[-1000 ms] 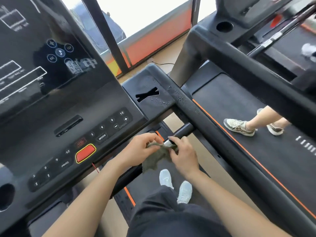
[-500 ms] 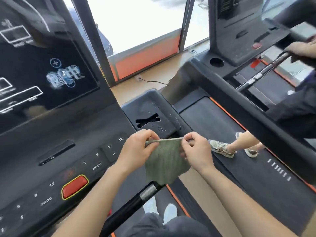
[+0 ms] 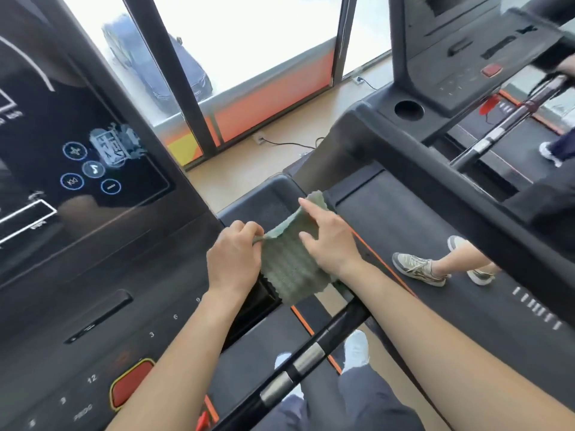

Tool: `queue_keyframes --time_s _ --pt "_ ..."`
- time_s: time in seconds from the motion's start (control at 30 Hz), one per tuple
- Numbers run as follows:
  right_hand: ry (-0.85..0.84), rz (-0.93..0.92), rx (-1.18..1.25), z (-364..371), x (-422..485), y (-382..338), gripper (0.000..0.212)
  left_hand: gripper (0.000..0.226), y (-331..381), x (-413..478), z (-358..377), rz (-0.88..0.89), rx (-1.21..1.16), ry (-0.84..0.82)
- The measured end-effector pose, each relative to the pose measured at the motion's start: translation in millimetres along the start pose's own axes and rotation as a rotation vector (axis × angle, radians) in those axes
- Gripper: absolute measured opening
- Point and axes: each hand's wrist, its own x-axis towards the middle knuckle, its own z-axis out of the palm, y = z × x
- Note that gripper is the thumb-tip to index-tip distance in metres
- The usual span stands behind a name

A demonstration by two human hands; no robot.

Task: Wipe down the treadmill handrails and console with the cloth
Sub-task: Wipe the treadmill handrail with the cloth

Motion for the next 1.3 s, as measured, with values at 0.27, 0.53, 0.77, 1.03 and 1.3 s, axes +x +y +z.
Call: queue_keyframes --time_s 0.27,0.53,0.77,1.03,1.3 --pt "0.033 -0.282 -0.082 -2 -1 26 0.053 0.041 20 -39 13 0.244 0.055 0.061" --pt "-0.092 -0.392 -0.442 6 -9 56 0.07 0.072 37 -35 52 0.225 0.353 -0.258" --pt "-0.334 -0.3 -0.587 2 26 39 0.07 0.073 24 0 55 0.204 0.4 -0.266" --pt "-0.413 -0.218 -0.574 7 77 13 0.071 0.076 9 55 40 0.158 0.371 -0.344" --pt "-0.397 -0.206 -0.557 13 101 0 0.067 0.072 -5 80 27 0.117 0.461 -0.425"
